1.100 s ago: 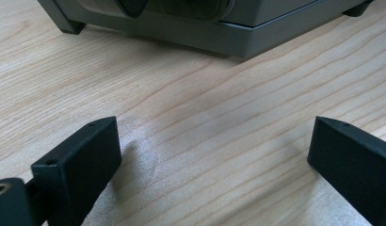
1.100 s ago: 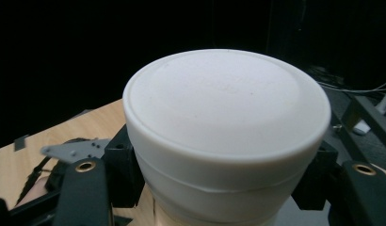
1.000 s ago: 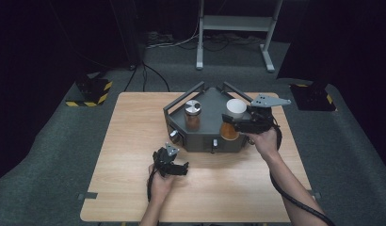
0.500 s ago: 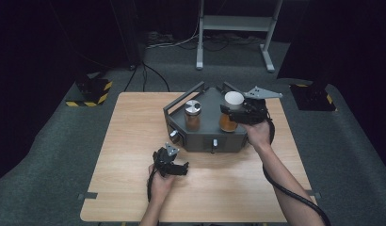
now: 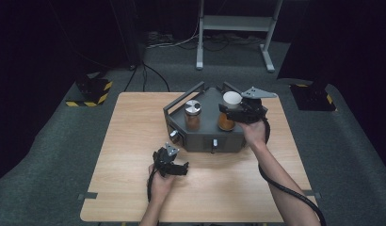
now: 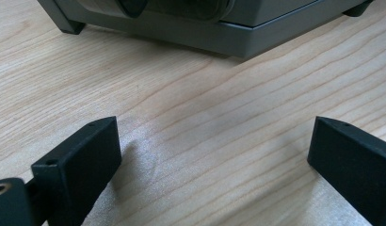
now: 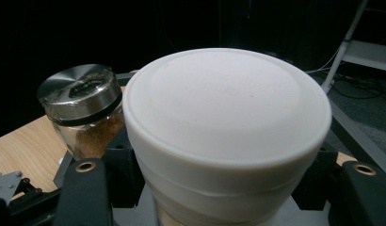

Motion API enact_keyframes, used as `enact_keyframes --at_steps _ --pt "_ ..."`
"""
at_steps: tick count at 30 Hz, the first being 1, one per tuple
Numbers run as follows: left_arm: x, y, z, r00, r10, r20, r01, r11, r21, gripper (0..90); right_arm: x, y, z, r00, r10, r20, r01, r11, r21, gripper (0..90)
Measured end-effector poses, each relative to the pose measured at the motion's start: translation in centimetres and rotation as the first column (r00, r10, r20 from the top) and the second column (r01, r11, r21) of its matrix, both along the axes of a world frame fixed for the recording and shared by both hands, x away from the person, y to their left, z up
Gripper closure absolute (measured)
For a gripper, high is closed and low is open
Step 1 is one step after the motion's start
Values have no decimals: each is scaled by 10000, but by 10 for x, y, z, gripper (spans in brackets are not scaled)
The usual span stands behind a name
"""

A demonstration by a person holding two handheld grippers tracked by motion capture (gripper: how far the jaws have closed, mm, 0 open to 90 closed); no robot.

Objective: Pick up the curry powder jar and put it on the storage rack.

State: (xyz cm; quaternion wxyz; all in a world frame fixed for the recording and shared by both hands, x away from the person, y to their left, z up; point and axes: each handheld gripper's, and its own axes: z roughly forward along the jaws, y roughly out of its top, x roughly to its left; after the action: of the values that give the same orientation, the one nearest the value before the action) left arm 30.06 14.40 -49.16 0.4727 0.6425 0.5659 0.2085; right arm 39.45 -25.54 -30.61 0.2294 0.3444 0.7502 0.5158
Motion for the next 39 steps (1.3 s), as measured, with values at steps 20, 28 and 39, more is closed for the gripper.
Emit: enact_keyframes --at_steps 20,28,39 --pt "0 0 0 10000 2 -1 -2 10000 2 34 -5 0 -7 9996 222 186 -216 9993 -313 339" --pt "0 0 0 10000 10 3 -10 10000 -9 34 1 -5 -7 9989 377 -291 -380 9992 -103 181" --pt "0 0 0 10000 6 4 -6 10000 -5 34 -7 -27 -11 9968 632 -479 -629 9980 67 110"
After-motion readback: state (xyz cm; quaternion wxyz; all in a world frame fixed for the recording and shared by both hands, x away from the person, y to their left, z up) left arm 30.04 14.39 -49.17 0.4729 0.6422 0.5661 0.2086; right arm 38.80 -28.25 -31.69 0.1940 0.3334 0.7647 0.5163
